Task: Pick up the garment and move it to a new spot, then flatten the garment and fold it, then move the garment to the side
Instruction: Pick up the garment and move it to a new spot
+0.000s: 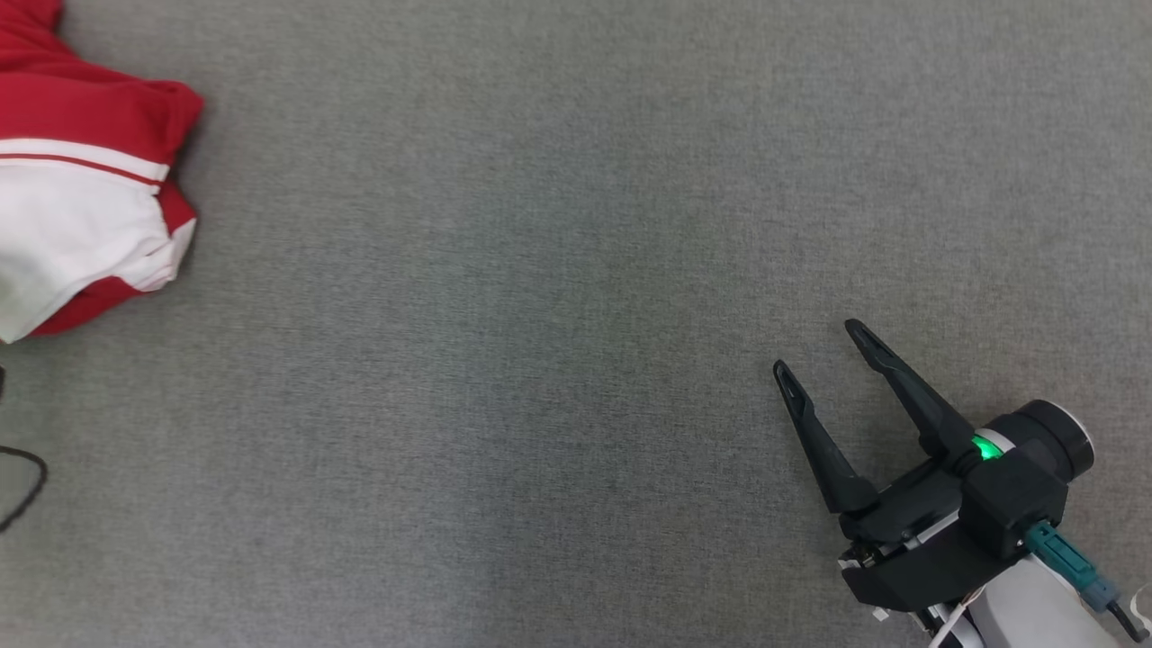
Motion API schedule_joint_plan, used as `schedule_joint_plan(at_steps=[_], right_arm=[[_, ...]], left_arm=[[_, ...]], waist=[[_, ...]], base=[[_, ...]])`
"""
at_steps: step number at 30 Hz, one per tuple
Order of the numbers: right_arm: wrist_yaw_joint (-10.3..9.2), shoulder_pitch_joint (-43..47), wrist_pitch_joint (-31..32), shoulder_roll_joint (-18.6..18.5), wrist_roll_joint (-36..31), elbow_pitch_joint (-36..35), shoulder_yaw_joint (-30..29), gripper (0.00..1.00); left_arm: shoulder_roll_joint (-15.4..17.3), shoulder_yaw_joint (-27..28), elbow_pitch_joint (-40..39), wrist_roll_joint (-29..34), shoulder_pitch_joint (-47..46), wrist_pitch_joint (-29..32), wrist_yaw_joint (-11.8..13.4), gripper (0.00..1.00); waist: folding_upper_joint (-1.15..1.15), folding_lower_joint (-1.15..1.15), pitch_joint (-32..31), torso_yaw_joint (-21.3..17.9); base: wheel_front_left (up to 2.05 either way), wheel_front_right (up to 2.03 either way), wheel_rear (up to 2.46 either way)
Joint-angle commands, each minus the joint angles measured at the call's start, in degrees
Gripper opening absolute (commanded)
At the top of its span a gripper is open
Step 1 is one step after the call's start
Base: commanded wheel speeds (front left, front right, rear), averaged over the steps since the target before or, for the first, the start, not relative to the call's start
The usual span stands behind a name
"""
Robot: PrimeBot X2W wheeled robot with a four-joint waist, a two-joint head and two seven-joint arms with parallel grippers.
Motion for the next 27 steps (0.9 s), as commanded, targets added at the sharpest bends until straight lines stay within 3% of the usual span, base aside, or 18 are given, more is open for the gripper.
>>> schedule_joint_plan(at_steps=[1,6,7,8,19,27], right_arm=[[-0.10,-0.65,-0.02,-0.18,0.23,-0.18,0.25,1.00],[-0.10,-1.51,-0.01,0.22,0.77,0.41,0.84,1.00],[-0.10,-1.61,-0.01,0.27,0.87,0.54,0.90,1.00],[-0.10,-1.69,-0.01,0.34,0.94,0.64,0.92,1.00],[-0.10,-2.27,-0.02,2.86,1.69,2.24,1.02,1.00],[-0.10,-2.19,-0.02,6.18,2.32,3.84,1.59,1.00]], left_arm=[[0.47,0.11,1.97,-0.28,-1.74,0.48,0.25,1.00],[-0.74,-0.93,9.19,0.25,-6.98,1.45,0.51,0.99],[-0.92,-1.33,9.57,0.69,-7.49,1.30,0.46,0.40],[-1.03,-1.63,10.02,0.87,-7.92,1.08,0.42,0.00],[0.60,-5.08,11.26,4.94,-13.37,-3.89,0.07,0.00],[1.76,-11.45,4.03,9.72,-20.03,-6.93,0.09,0.00]], waist=[[-0.01,-0.01,1.58,-1.01],[-0.01,-0.01,3.05,-1.72],[-0.01,-0.01,3.08,-1.79],[-0.01,-0.01,3.11,-1.85],[-0.01,-0.01,-0.09,-2.38],[-0.01,-0.01,-5.16,-2.81]], base=[[0.00,0.00,0.00],[0.00,0.00,0.00],[0.00,0.00,0.00],[0.00,0.00,0.00],[0.00,0.00,0.00],[0.00,0.00,0.00]])
